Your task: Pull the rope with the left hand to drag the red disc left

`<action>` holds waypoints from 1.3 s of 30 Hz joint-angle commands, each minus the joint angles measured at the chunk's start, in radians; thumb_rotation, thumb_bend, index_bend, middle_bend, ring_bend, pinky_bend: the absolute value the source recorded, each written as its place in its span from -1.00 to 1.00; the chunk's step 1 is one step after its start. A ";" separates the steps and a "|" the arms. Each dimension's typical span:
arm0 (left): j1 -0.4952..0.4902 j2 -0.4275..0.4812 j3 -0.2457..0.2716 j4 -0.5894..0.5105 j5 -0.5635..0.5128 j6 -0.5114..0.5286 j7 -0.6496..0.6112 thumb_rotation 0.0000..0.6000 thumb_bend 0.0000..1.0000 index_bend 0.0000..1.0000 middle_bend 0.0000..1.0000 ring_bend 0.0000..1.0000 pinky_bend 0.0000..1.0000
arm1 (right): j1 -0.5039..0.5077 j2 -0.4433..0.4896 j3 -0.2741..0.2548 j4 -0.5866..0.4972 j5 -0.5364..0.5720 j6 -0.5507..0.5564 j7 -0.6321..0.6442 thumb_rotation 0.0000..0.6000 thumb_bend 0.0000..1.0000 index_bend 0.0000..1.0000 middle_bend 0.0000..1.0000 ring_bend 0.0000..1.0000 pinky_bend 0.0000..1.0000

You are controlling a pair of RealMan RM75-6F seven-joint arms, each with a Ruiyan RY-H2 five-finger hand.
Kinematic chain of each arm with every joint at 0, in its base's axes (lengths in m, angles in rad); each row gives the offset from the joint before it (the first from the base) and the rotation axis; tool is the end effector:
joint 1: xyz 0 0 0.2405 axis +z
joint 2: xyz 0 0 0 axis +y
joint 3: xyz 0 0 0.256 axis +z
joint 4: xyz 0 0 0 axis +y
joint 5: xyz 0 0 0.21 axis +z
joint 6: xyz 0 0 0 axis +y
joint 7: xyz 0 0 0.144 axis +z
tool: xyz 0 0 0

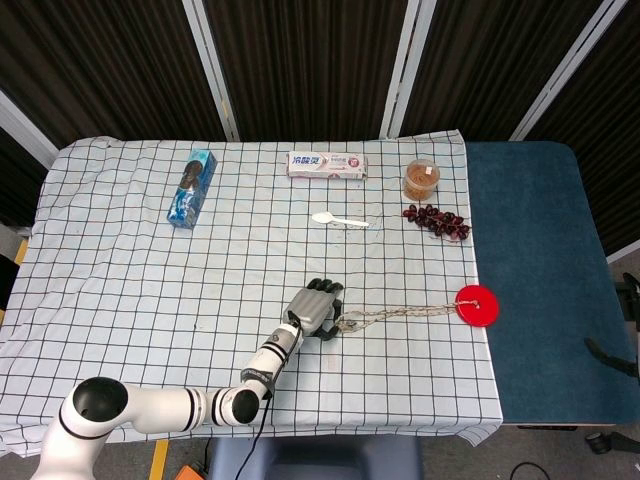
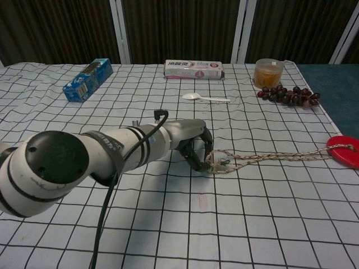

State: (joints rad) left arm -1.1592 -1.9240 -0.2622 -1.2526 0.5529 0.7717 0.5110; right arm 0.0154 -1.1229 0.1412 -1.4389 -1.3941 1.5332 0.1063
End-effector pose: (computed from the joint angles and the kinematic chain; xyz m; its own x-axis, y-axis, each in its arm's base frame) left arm -0.0181 0.3441 -0.1426 0.3592 0.5444 0.7580 0.9118 -0.3779 -0.1606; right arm -0.3577 -0.1754 0.2049 0.4464 0.1296 0.8854 -0.8901 0.1666 0.4243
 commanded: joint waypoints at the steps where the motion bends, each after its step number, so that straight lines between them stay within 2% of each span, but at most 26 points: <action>1: 0.008 -0.011 -0.015 0.013 0.020 0.000 -0.035 0.95 -0.16 0.13 -0.75 -1.00 -0.86 | -0.001 0.000 0.000 0.000 0.002 -0.001 -0.002 1.00 -0.46 -1.00 -1.00 -1.00 -1.00; 6: 0.017 -0.017 -0.033 0.023 0.044 -0.010 -0.083 0.96 -0.17 0.14 -0.72 -1.00 -0.87 | -0.003 -0.002 0.000 0.004 0.005 -0.002 -0.002 1.00 -0.46 -1.00 -1.00 -1.00 -1.00; 9: 0.022 -0.021 -0.037 0.028 0.059 -0.007 -0.101 0.96 -0.13 0.22 -0.68 -1.00 -0.87 | -0.003 -0.003 0.001 0.006 0.005 -0.002 0.000 1.00 -0.46 -1.00 -1.00 -1.00 -1.00; 21: 0.051 -0.029 -0.048 0.020 0.115 0.021 -0.161 1.00 0.50 0.70 -0.47 -0.94 -0.84 | -0.008 0.000 0.002 0.005 0.004 0.003 0.001 1.00 -0.46 -1.00 -1.00 -1.00 -1.00; 24: 0.060 -0.012 -0.042 0.000 0.112 0.023 -0.155 1.00 0.58 0.75 -0.45 -0.92 -0.83 | -0.008 0.002 0.002 -0.001 0.002 0.005 -0.003 1.00 -0.46 -1.00 -1.00 -1.00 -1.00; 30: 0.104 0.053 -0.018 -0.074 0.132 0.070 -0.149 1.00 0.62 0.77 -0.44 -0.92 -0.83 | -0.010 0.009 0.001 -0.018 -0.004 0.014 -0.017 1.00 -0.46 -1.00 -1.00 -1.00 -1.00; 39: 0.244 0.251 0.047 -0.252 0.206 0.170 -0.187 1.00 0.62 0.80 -0.44 -0.92 -0.82 | -0.005 0.006 -0.003 -0.039 -0.011 0.007 -0.045 1.00 -0.46 -1.00 -1.00 -1.00 -1.00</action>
State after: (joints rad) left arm -0.9523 -1.7166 -0.2361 -1.4653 0.7355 0.9140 0.3406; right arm 0.0097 -1.1158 0.1383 -1.4764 -1.4038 1.5415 0.0621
